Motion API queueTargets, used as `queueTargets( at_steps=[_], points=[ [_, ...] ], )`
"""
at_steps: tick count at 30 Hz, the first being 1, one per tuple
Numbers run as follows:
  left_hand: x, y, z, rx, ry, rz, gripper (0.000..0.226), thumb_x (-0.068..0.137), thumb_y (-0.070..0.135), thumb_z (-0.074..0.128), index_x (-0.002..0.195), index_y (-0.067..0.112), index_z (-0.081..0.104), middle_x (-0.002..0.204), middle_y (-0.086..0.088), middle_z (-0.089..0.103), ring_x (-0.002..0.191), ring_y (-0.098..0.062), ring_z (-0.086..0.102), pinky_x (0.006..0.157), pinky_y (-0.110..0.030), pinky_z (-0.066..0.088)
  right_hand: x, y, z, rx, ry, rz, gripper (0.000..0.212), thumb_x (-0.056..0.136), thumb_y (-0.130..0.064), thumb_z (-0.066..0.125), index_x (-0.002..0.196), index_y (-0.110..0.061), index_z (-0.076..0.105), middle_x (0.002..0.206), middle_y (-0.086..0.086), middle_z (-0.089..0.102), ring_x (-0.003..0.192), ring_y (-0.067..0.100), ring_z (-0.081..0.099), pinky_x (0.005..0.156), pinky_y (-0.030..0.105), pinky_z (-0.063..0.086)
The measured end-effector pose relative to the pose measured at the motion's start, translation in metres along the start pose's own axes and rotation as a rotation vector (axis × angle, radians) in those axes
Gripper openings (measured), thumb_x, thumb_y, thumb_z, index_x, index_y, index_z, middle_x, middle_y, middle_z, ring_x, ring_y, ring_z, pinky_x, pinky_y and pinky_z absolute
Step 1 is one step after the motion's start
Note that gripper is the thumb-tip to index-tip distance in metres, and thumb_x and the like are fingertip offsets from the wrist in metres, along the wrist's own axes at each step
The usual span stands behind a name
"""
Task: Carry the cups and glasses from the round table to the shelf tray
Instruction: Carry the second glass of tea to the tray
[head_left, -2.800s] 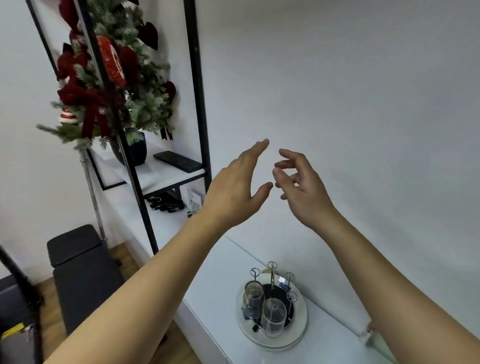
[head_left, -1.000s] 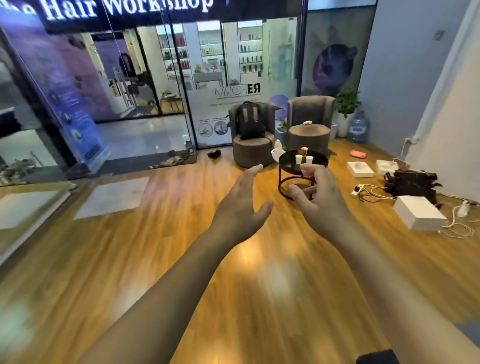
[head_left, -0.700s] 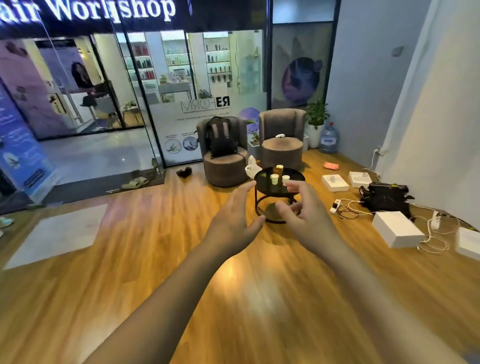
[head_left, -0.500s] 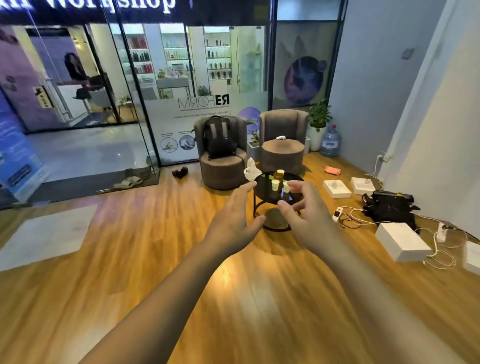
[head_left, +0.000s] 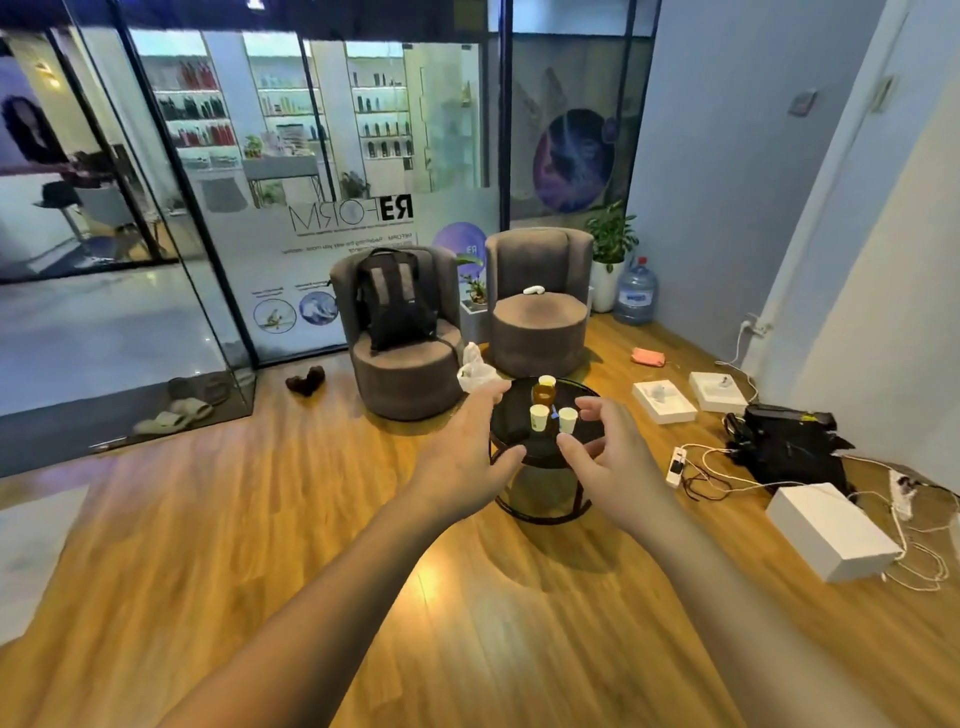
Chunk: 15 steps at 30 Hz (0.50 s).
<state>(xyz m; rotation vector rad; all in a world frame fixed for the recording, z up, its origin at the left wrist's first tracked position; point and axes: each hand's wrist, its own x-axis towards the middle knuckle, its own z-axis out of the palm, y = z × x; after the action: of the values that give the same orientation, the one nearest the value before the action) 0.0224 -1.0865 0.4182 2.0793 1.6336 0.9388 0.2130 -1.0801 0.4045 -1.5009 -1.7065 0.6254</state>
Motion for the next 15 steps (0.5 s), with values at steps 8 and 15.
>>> queueTargets(
  at_steps=[8, 15],
  points=[
    [0.168, -0.066, 0.046, -0.081, -0.102, -0.032, 0.076, 0.092, 0.038, 0.070, 0.151, 0.040, 0.022, 0.156, 0.011, 0.041, 0.139, -0.012, 0.044, 0.103, -0.034, 0.047, 0.143, 0.043, 0.026, 0.002, 0.025, 0.114, 0.051, 0.097, -0.041, 0.061, 0.142, -0.033, 0.039, 0.144, -0.007, 0.045, 0.106, 0.010, 0.058, 0.062, 0.012, 0.045],
    [0.304, -0.126, 0.103, -0.105, -0.162, -0.092, 0.075, 0.093, 0.035, 0.070, 0.151, 0.038, 0.023, 0.155, 0.009, 0.041, 0.138, -0.014, 0.045, 0.104, -0.037, 0.049, 0.284, 0.112, 0.051, 0.009, -0.020, 0.176, 0.053, 0.097, -0.040, 0.061, 0.143, -0.033, 0.037, 0.139, -0.006, 0.045, 0.106, 0.011, 0.059, 0.069, 0.016, 0.049]
  ],
)
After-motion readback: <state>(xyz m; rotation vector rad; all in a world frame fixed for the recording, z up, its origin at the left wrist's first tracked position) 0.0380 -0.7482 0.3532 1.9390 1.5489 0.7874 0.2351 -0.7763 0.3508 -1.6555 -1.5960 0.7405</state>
